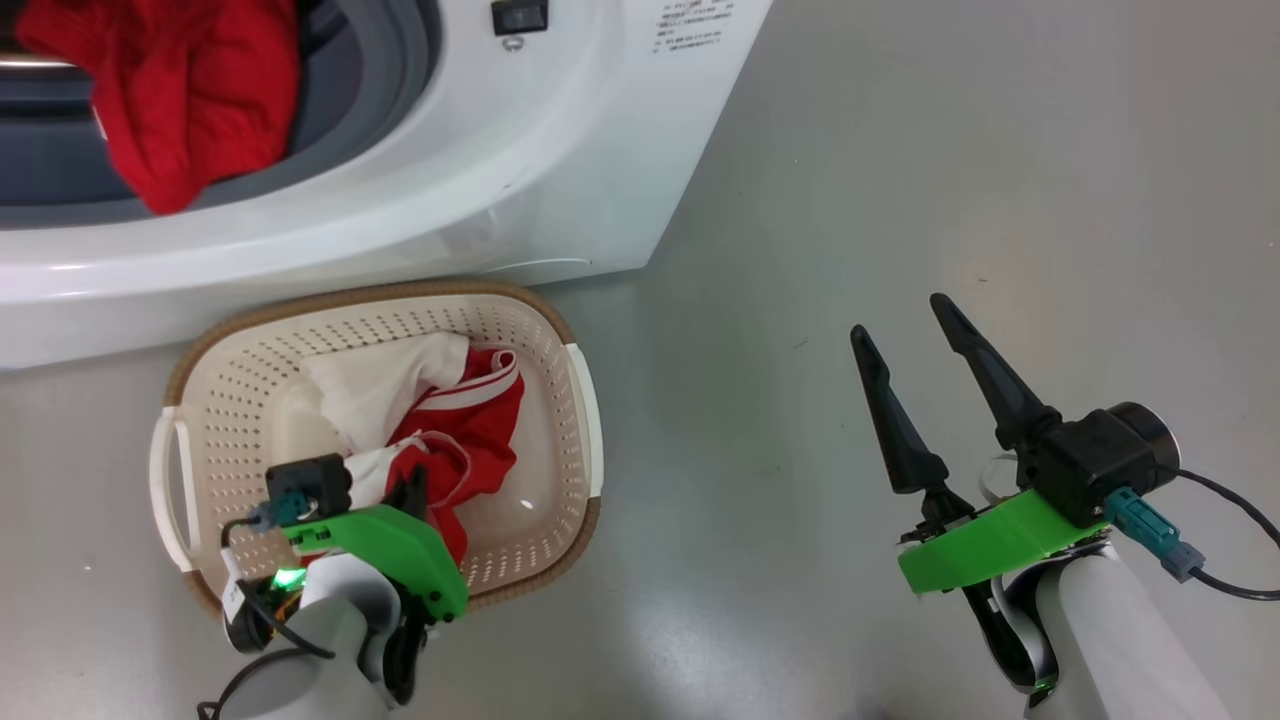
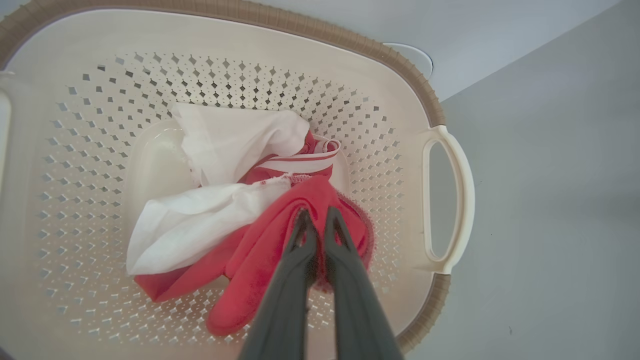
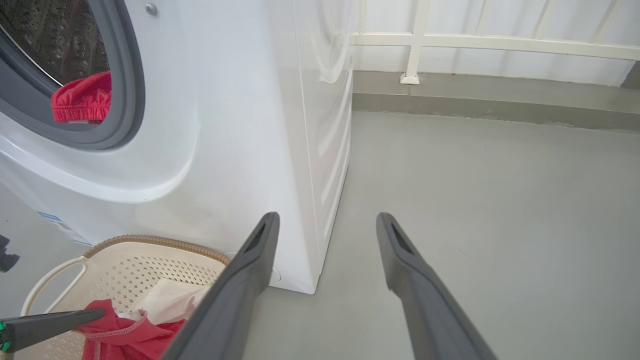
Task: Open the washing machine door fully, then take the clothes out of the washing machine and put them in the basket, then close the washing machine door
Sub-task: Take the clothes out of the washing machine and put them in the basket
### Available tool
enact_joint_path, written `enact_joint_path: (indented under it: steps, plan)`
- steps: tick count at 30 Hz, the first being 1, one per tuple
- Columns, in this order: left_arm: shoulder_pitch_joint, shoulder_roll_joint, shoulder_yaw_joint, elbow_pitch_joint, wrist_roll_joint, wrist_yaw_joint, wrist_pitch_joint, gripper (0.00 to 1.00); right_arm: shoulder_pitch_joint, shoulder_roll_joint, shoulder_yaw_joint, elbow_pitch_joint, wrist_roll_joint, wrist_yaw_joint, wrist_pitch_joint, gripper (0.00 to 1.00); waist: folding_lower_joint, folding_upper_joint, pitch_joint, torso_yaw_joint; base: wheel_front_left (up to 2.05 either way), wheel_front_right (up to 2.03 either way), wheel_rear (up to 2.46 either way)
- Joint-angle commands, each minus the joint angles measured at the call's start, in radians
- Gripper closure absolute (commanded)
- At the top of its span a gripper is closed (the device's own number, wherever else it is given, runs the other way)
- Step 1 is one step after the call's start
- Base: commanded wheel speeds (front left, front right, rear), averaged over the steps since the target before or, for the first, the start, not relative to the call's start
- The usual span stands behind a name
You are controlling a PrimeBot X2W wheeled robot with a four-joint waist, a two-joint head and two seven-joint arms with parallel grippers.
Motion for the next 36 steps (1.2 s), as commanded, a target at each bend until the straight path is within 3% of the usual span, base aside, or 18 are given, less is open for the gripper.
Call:
enact_joint_path:
  steps: [1,4,5,6,7,8,19,36]
  plan:
    - [-0.008,0.015,0.010,0.000,-0.009,0.007,-0.013,1.00,-0.012,0.000,0.025,-0.026,0.013,0.004,-0.006,0.00,0.0000,0.0000,0.006,-0.004,0.00,0.00,0.00]
    - [-0.024,0.015,-0.008,0.021,-0.025,0.011,-0.020,1.00,-0.013,0.000,0.028,-0.027,0.014,0.004,-0.006,0.00,0.0000,0.0000,0.014,-0.006,0.00,0.00,0.00]
    - [-0.030,0.015,-0.014,0.027,-0.028,0.015,-0.023,0.85,-0.014,0.000,0.029,-0.028,0.014,0.004,-0.006,0.00,0.0000,0.0000,0.016,-0.006,0.00,0.00,0.00]
    - [-0.036,0.015,-0.018,0.032,-0.030,0.018,-0.025,0.63,-0.014,0.000,0.029,-0.028,0.014,0.004,-0.006,0.00,0.0000,0.0000,0.018,-0.006,0.00,0.00,0.00]
    - [-0.042,0.015,-0.022,0.037,-0.032,0.021,-0.027,0.20,-0.015,0.001,0.029,-0.029,0.014,0.004,-0.006,0.00,0.0000,0.0000,0.020,-0.006,0.00,0.00,0.00]
    - [-0.048,0.015,-0.026,0.041,-0.032,0.024,-0.030,0.00,-0.016,0.001,0.028,-0.029,0.014,0.004,-0.006,0.00,0.0000,0.0000,0.021,-0.005,0.00,0.00,0.00]
    - [-0.079,0.028,-0.025,0.016,0.012,0.055,-0.039,0.00,-0.018,0.001,0.015,-0.018,0.013,0.004,-0.006,0.00,0.0000,0.0000,0.000,0.016,0.00,0.00,0.00]
    - [0.115,0.076,0.146,-0.356,0.191,0.087,-0.039,0.00,0.017,-0.007,-0.002,-0.009,-0.001,0.004,-0.006,0.00,0.0000,0.0000,-0.127,0.065,0.00,0.00,0.00]
